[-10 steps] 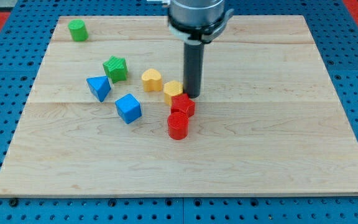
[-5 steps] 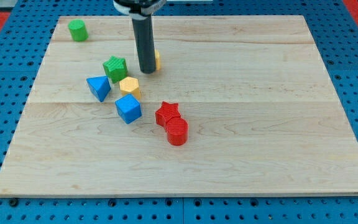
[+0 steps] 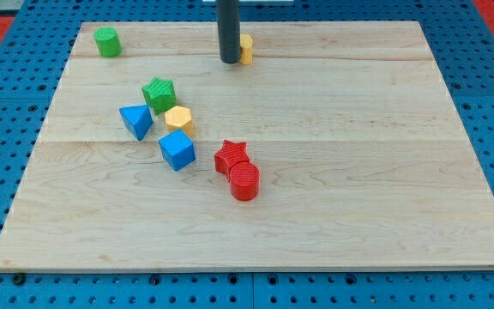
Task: Move the yellow heart to the top center of the board
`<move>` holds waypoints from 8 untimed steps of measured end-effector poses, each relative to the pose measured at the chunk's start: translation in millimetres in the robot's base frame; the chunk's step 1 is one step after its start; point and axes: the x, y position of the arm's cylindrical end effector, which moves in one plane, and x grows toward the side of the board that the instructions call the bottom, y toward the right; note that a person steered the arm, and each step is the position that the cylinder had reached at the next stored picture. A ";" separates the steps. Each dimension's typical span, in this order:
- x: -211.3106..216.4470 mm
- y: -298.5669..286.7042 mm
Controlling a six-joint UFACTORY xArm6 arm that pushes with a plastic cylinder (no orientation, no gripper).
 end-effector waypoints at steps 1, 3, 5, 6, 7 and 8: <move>-17.5 14.9; -8.8 10.7; -3.0 -1.2; 9.9 -4.3; 36.3 -16.1; 60.4 -12.8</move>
